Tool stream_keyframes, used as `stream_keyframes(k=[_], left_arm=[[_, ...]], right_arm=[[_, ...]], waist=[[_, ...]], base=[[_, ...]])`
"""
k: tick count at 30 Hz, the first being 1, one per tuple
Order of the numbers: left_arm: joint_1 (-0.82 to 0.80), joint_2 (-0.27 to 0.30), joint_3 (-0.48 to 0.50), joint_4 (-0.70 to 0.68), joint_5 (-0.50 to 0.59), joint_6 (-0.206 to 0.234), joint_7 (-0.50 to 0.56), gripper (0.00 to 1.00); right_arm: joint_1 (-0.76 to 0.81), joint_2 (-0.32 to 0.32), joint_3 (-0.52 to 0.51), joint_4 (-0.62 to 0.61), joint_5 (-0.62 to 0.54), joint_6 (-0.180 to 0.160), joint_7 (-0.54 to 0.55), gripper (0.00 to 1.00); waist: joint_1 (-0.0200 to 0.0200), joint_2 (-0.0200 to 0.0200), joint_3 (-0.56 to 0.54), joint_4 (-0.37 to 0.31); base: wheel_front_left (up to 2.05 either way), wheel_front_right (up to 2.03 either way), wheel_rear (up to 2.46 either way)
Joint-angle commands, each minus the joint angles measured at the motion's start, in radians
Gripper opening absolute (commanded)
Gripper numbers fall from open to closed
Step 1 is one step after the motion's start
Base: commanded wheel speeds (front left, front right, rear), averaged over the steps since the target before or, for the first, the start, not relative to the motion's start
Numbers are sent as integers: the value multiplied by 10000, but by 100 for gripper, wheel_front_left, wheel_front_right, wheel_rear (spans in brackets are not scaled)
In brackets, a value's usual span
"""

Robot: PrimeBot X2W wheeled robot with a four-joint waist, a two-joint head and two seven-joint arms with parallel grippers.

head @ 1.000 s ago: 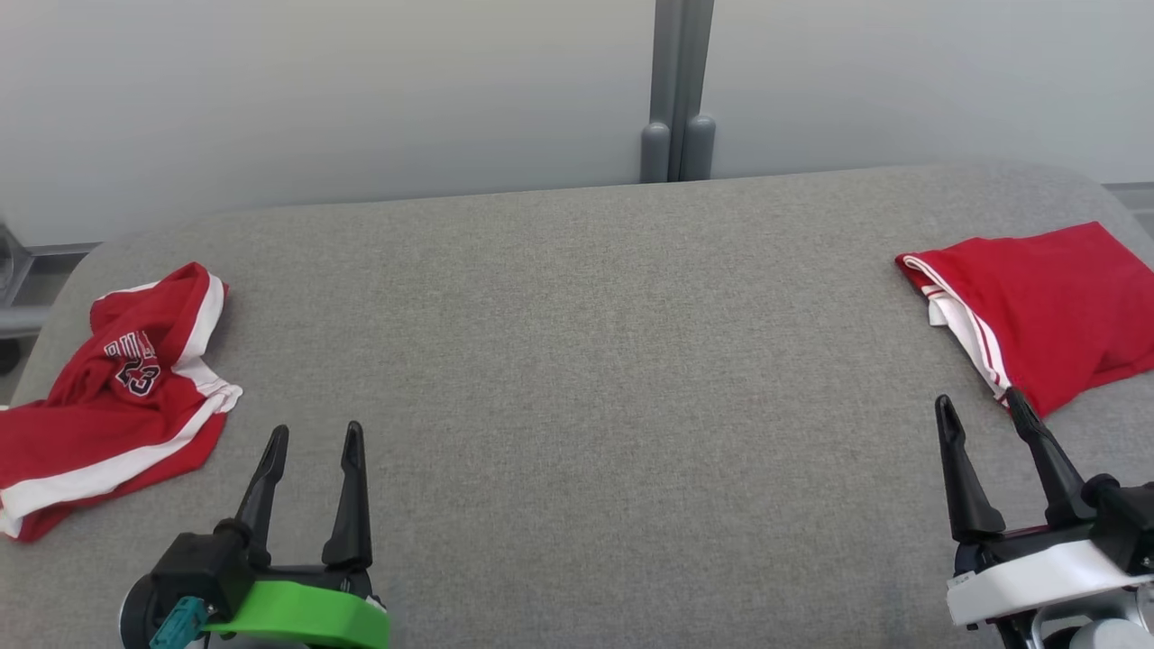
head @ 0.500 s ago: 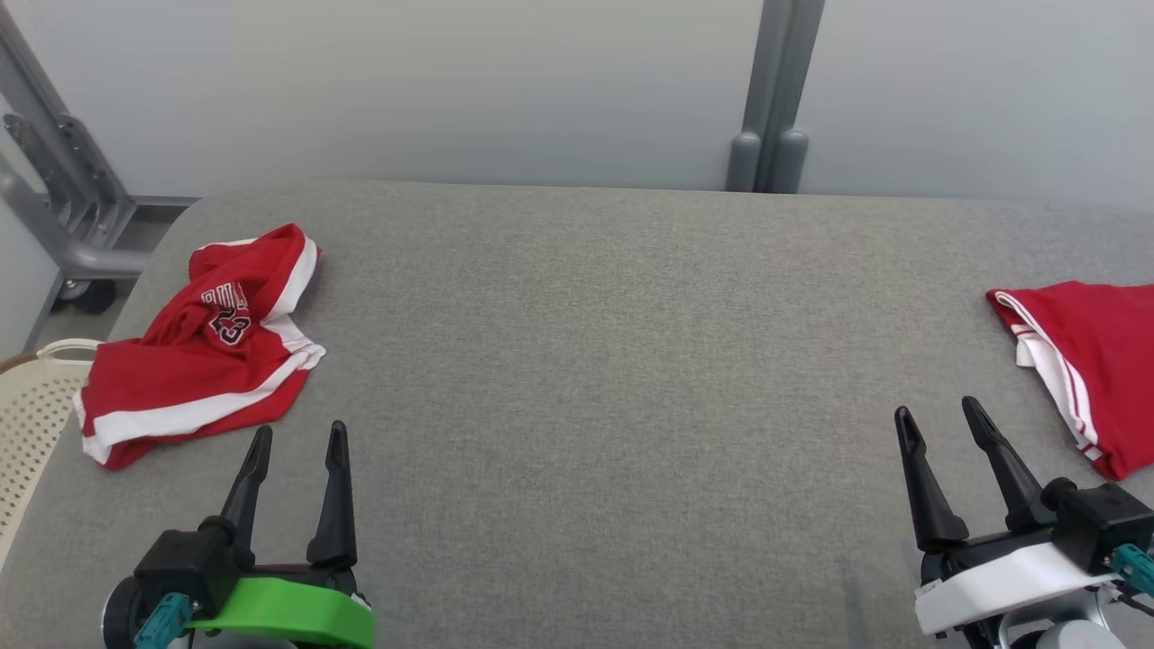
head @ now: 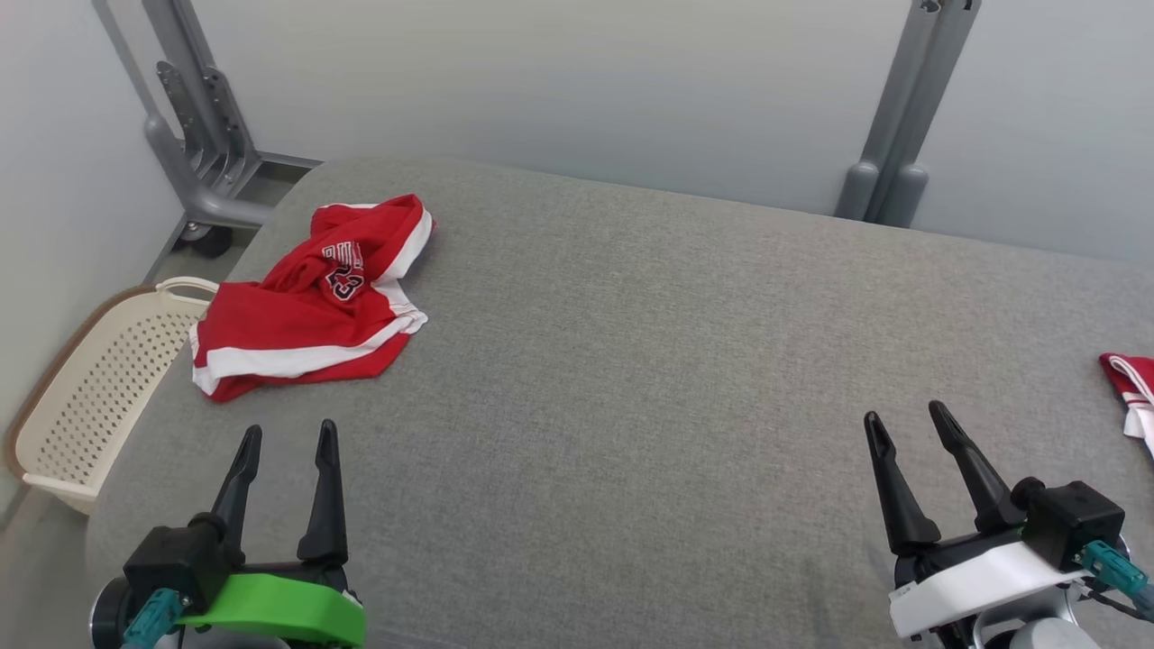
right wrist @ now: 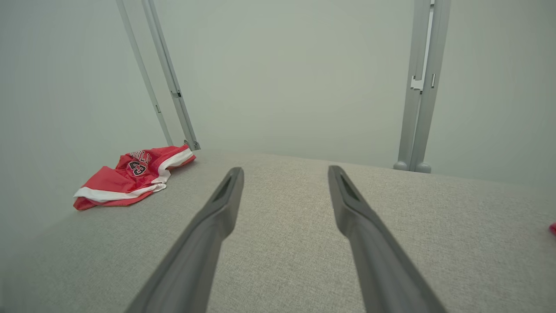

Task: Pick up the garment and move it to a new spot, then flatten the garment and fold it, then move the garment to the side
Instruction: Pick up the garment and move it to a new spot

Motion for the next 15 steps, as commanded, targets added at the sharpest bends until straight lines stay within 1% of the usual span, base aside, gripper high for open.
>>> stream_keyframes(k=[1,8,15], left_arm=[[152,81,-6,-55,-43,33,23,100],[176,109,-29,-67,-82,76,46,100],[166,150,0,-48,-168,145,154,100]], right_arm=[[-47,4,3,35,35,-10,-34,100],[-68,-2,124,89,86,-10,-35,100],[-140,-41,251,133,149,-10,-36,100]], waist=[[0,-1,-40,291],[0,-1,-26,477],[0,-1,24,380]], base=[[0,0,0],[0,0,0],[0,0,0]])
